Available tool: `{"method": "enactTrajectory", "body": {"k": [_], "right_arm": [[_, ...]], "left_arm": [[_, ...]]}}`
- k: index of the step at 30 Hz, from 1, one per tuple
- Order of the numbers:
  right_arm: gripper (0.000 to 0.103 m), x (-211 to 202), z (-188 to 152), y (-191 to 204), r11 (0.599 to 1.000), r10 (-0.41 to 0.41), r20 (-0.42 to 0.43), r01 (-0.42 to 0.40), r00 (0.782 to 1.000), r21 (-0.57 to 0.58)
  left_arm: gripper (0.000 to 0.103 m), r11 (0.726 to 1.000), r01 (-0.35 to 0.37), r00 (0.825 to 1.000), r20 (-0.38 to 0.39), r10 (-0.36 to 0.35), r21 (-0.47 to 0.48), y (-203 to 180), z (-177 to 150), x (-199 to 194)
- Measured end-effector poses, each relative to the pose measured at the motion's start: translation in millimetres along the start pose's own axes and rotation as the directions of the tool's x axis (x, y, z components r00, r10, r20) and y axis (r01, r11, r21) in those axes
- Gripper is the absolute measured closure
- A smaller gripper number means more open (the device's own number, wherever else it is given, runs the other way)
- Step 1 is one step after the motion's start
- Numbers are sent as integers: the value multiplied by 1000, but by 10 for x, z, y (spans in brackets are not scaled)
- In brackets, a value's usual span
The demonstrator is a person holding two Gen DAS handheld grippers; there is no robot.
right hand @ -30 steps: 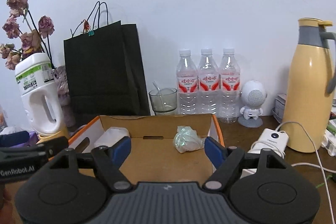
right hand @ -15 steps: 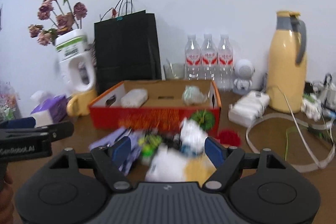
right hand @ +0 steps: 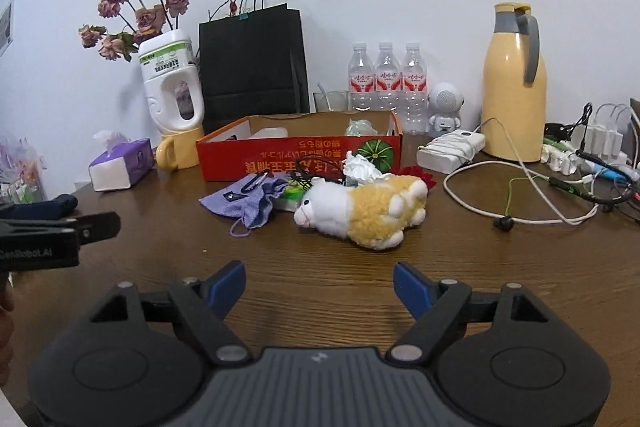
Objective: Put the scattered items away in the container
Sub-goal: 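Withdraw both tools from the box back toward the desk items, then grasp the black carabiner with the left tool while the right grasps the black packet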
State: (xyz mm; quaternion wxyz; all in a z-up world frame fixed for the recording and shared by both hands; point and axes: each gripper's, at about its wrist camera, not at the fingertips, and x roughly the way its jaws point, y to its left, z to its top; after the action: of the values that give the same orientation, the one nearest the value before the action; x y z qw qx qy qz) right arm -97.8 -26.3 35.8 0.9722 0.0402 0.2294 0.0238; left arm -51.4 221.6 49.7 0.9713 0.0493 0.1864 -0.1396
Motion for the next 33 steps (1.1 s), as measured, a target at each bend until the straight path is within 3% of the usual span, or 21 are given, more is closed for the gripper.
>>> {"method": "enactTrajectory", "body": {"k": [4,6,13,16,18,25,29,33], "right_arm": [[24,162,110,-14,1000,12,-4,-12,1000,-13],[29,290,194,0,999,36,-6,-36,999,-18],[44,1114,682,315,961,201,-68,-210,977,-182],[55,1572,849,492,937,245,-145,-272,959,-220],[60,1838,909,614,922,254,-175,-293,951,-254],[62,2395,923,860,877,252,-252,-331,934,-349],[88,2539,870,832,882,277,-284,-360,918,-304],[94,2475,889,699,903,290,-266,-355,919,-240]], "left_arm": [[1,1000,3,999,-34,-4,-17,21,12,143],[1,1000,-3,998,-55,2,-25,61,39,263],[2,998,-49,993,-107,46,-33,280,160,704],[2,997,-64,991,-118,60,-36,379,248,869],[2,997,-65,990,-129,59,-45,450,295,978],[2,993,-82,983,-169,67,-81,674,422,1305],[2,993,-87,983,-170,72,-84,713,520,1450],[5,997,-60,987,-155,50,-56,660,624,1603]]}}
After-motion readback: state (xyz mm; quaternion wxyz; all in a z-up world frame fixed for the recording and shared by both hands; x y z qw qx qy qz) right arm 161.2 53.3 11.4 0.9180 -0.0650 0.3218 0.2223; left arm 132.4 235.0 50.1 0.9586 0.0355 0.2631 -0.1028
